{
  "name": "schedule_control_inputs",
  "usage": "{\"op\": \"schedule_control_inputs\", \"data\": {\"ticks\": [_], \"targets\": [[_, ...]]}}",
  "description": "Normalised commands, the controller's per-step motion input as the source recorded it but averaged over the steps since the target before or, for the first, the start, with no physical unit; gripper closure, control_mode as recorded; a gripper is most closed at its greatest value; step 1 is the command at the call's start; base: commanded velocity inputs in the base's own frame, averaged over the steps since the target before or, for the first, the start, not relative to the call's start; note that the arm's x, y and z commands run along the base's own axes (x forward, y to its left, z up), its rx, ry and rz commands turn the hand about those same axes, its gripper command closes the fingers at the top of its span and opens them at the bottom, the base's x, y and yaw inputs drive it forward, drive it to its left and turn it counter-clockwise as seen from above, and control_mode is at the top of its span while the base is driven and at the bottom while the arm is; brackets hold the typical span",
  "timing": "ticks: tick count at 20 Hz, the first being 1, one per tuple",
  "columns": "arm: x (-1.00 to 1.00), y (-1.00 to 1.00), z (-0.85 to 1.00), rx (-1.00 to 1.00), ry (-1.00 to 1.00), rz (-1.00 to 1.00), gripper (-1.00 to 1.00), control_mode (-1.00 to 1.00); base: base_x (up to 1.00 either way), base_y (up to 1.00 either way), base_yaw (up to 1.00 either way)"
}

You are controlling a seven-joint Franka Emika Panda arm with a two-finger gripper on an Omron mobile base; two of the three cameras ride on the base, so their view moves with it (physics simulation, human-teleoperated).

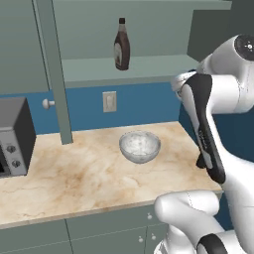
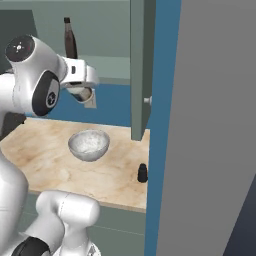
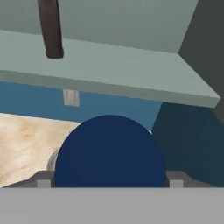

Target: There are various items on the counter. Only move the condiments/shakers into the cabinet.

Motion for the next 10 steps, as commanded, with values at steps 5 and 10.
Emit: {"op": "schedule_control_inputs", "data": {"ticks": [5, 10], "targets": [[-0.02, 0.0, 0.24, 0.05, -0.17, 0.01, 1.0, -1.0, 0.0, 0.0, 0.0], [0.03, 0.04, 0.68, 0.07, -0.21, 0.0, 1.0, -1.0, 0.0, 0.0, 0.0]]}}
